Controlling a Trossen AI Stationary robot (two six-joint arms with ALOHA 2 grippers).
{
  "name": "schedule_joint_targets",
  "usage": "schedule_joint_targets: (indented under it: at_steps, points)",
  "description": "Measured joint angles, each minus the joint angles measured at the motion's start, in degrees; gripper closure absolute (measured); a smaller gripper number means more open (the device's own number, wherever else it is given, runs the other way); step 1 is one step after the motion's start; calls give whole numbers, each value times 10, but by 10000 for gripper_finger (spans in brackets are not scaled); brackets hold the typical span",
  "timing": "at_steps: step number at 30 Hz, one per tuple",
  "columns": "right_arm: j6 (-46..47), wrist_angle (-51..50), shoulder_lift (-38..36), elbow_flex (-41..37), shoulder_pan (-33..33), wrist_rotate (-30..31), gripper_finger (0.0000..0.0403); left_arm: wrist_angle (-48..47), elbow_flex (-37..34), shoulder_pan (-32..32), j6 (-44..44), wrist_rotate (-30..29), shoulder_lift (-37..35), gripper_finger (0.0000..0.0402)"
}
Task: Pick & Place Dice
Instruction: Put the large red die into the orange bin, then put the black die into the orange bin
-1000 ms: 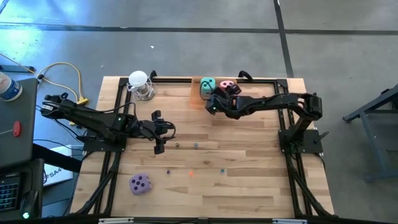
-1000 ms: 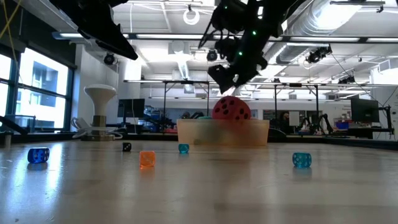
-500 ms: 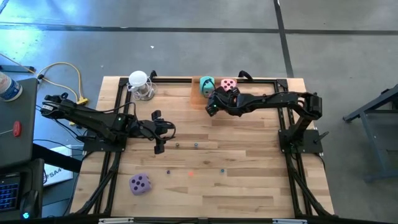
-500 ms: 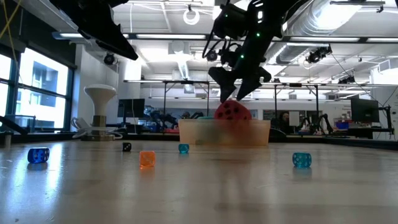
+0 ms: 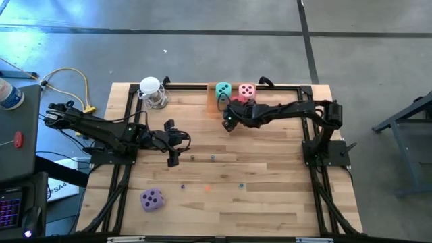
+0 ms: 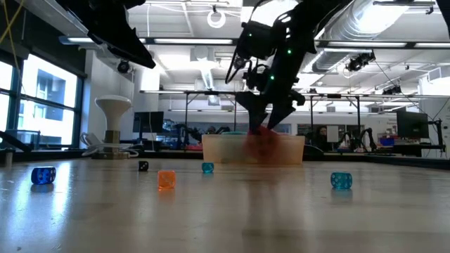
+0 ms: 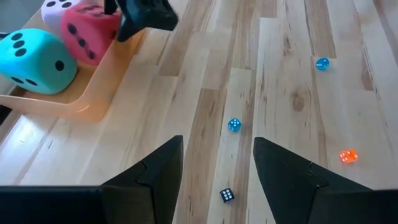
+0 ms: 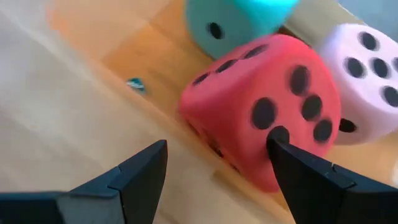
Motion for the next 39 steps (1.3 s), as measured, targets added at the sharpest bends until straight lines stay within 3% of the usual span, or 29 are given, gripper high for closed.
schedule_joint_targets:
  at_steps: [12, 18, 27, 34, 39]
  points:
    - [-66, 100, -47, -1, 27, 25, 128, 0, 0, 0, 11, 0, 0, 213]
    - [-68, 83, -42, -1, 10, 17, 128, -7, 0, -1, 9, -1, 0, 213]
    - [-182, 175, -49, 0, 111, -4, 128, -76, -1, -21, 22, -1, 1, 213]
    - [-222, 194, -49, -1, 181, 25, 128, -10, -77, -29, 94, 0, 13, 213]
    - [-275, 212, -49, -1, 220, 87, 128, 171, -180, -21, 123, 2, 13, 213]
